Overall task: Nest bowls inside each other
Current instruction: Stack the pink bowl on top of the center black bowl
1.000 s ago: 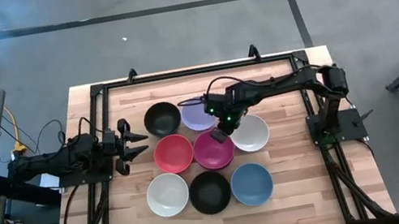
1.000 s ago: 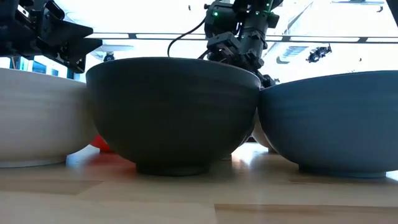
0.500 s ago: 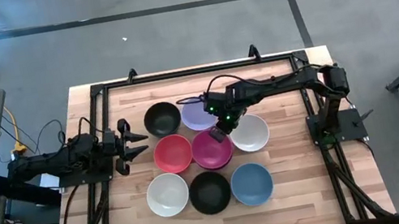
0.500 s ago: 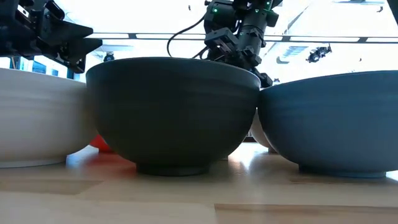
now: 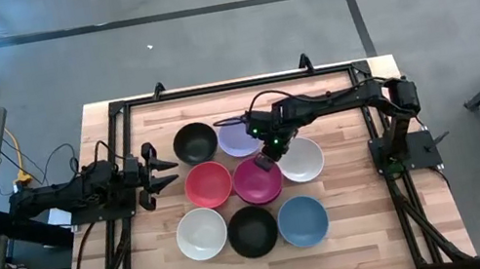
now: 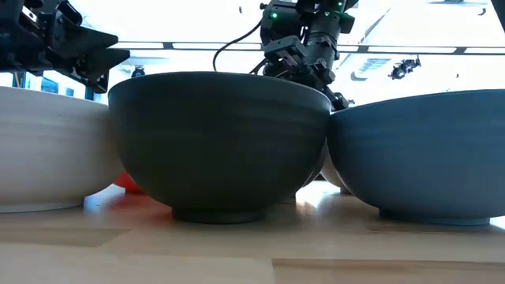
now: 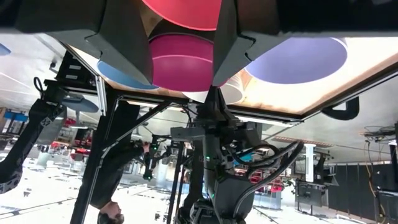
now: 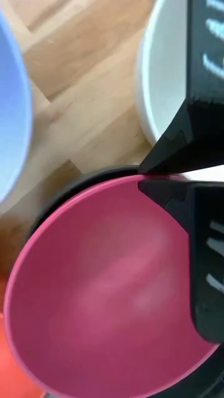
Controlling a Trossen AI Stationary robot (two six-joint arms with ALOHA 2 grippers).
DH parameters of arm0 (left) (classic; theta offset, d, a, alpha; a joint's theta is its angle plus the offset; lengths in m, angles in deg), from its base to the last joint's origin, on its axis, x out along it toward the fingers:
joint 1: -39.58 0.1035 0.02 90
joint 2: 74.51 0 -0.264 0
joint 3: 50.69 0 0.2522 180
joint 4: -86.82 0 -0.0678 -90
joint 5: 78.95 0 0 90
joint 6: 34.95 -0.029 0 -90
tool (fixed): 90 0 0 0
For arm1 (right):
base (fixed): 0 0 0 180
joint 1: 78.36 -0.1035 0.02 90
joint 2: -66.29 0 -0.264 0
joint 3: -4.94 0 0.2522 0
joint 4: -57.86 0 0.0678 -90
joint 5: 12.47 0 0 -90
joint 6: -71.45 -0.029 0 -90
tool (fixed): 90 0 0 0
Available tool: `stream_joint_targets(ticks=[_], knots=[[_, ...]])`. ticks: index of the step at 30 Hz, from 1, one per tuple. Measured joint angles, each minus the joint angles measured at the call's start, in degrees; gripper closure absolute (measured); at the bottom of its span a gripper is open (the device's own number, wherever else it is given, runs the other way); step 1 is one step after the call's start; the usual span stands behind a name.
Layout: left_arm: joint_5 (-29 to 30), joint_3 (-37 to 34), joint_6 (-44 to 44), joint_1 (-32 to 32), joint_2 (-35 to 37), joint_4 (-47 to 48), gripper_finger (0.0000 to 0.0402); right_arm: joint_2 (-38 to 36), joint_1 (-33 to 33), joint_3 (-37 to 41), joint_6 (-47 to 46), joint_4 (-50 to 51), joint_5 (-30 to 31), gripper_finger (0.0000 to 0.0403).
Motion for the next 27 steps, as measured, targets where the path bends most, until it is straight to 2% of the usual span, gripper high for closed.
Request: stream_joint_targets(ticks=[27], knots=[[0.0,0.0,-0.1,0.0,0.0,0.0,0.0249,0.0,0.1,0.0,0.2,0.2,0.0,0.0402]])
